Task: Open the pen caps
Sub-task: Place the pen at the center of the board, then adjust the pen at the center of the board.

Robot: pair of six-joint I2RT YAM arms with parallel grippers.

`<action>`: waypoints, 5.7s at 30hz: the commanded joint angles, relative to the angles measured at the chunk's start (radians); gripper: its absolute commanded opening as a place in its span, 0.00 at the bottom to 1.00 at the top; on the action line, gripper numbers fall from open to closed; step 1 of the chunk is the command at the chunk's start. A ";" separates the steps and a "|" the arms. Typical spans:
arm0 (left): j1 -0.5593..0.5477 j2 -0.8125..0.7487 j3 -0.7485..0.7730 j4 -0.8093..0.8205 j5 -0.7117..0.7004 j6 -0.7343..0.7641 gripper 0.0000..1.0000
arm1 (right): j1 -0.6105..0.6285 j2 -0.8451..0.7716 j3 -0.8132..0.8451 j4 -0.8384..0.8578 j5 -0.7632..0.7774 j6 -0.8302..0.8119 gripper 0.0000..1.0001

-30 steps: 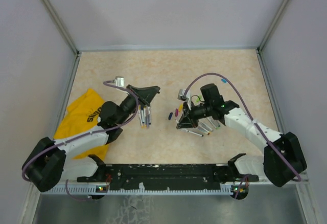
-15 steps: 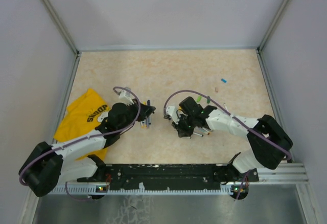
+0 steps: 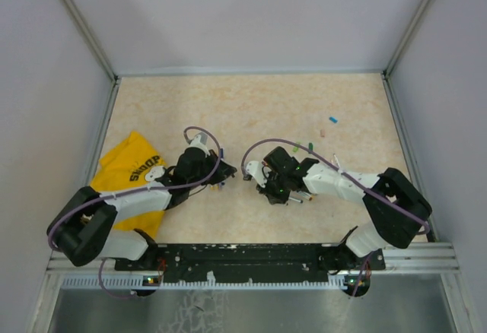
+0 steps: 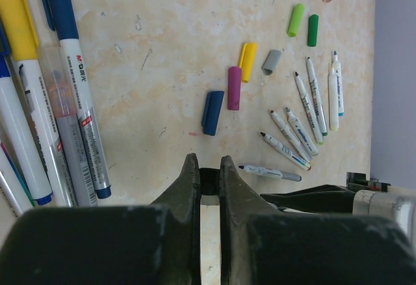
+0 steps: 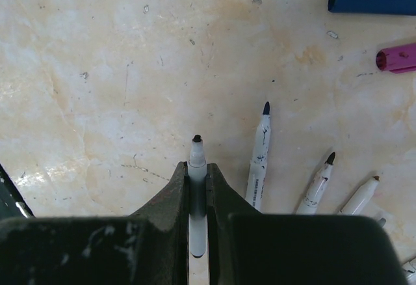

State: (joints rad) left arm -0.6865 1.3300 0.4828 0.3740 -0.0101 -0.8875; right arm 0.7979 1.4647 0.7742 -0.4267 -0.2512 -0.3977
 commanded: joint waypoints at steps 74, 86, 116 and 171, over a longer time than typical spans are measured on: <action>0.004 0.209 0.158 -0.152 0.038 -0.020 0.32 | 0.021 0.050 0.056 -0.018 0.058 -0.033 0.19; 0.004 0.145 0.188 -0.199 0.030 0.024 0.37 | 0.021 0.008 0.062 -0.024 0.050 -0.032 0.20; 0.002 -0.008 0.194 -0.550 0.197 0.493 0.29 | -0.108 -0.209 0.062 -0.079 -0.115 -0.075 0.27; -0.016 -0.488 0.129 -0.643 -0.070 0.432 0.49 | 0.404 0.069 0.037 0.071 0.060 0.047 0.65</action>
State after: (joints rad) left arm -0.7044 0.9199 0.6273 -0.2733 -0.0013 -0.4271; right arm 1.1419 1.4887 0.7673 -0.3843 -0.2520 -0.3878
